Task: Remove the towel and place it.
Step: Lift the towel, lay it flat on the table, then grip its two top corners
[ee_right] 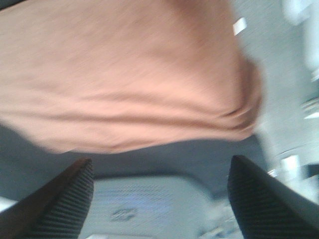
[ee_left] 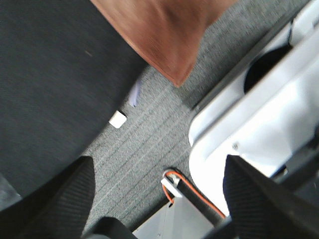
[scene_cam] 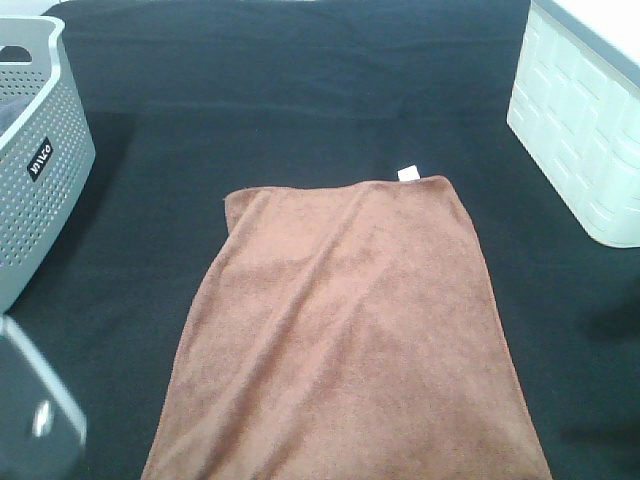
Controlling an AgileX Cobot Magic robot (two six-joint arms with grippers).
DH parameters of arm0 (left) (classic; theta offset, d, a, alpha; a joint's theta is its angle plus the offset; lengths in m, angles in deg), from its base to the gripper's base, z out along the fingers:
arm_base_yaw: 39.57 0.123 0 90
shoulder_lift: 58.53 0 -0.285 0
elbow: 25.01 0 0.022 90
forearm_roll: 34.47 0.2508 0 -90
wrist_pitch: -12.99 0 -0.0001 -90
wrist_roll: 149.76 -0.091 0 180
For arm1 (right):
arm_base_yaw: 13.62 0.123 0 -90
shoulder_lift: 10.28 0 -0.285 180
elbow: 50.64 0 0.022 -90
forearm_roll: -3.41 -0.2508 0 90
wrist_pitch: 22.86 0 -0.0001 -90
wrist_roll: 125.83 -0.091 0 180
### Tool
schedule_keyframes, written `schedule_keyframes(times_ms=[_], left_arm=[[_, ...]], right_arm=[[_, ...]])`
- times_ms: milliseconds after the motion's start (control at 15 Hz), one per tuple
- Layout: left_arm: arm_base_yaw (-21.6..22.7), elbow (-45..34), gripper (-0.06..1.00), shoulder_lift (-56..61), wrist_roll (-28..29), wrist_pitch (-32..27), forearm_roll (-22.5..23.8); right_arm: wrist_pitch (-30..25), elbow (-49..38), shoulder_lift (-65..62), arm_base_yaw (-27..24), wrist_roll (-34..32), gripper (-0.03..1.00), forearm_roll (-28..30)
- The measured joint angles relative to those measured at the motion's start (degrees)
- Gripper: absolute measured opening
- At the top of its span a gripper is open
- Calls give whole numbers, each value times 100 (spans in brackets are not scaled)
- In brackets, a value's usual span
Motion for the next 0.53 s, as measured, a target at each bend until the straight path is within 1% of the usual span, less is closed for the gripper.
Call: schedule_keyframes(times_ms=[67,200,333,467,533], left_arm=[[413,109,68,0,-235,46,52],[1335,321,68,0,-607,487,212],[2200,516,68,-6,-854,1077,407],[2956,647,68,-6,-1066,1862,487],[3237,665,68,-6,-1157,2217,504]], right_arm=[[430,6,0,0,-269,69,0],[1725,6,6,0,-854,69,-6],[3524,6,155,0,-1455,69,-149],[5076,6,498,0,-1868,69,-304],[5770,6,716,0,-2057,69,-430]])
